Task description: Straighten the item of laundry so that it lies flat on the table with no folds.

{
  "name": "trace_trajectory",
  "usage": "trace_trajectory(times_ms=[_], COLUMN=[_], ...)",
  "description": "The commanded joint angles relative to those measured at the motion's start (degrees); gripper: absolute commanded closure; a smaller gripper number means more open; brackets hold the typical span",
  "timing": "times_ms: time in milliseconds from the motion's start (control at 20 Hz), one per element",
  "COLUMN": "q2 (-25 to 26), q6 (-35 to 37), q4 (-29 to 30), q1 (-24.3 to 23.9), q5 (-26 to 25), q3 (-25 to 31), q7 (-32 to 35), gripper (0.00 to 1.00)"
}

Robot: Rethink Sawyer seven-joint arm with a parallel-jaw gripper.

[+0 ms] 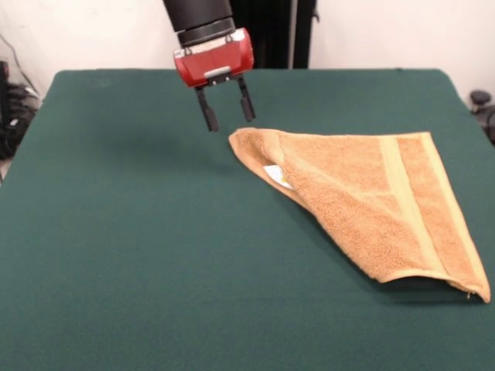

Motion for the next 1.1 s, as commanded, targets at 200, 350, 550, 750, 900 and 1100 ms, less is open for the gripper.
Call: trace_trajectory(times_ms=[200, 350, 550, 750, 900, 1100], q2=[5.2, 4.9, 6.3, 8.0, 9.1, 8.5], q6=[-3.8, -4.4, -5.5, -7.0, -7.7, -8.3], q4=[2.9, 3.4, 3.2, 2.8, 2.3, 2.3], q1=[0.7, 0.9, 1.0, 0.1, -0.3, 0.2], q5=[-2.7, -2.7, -3.6, -5.3, -6.1, -6.0], q3=[-0.7, -1.9, -3.6, -3.6, -3.5, -4.3], q7=[4.7, 5.1, 4.9, 4.4, 4.4, 5.1], gripper=[0.00, 0.00, 0.00, 0.00, 0.00, 0.00])
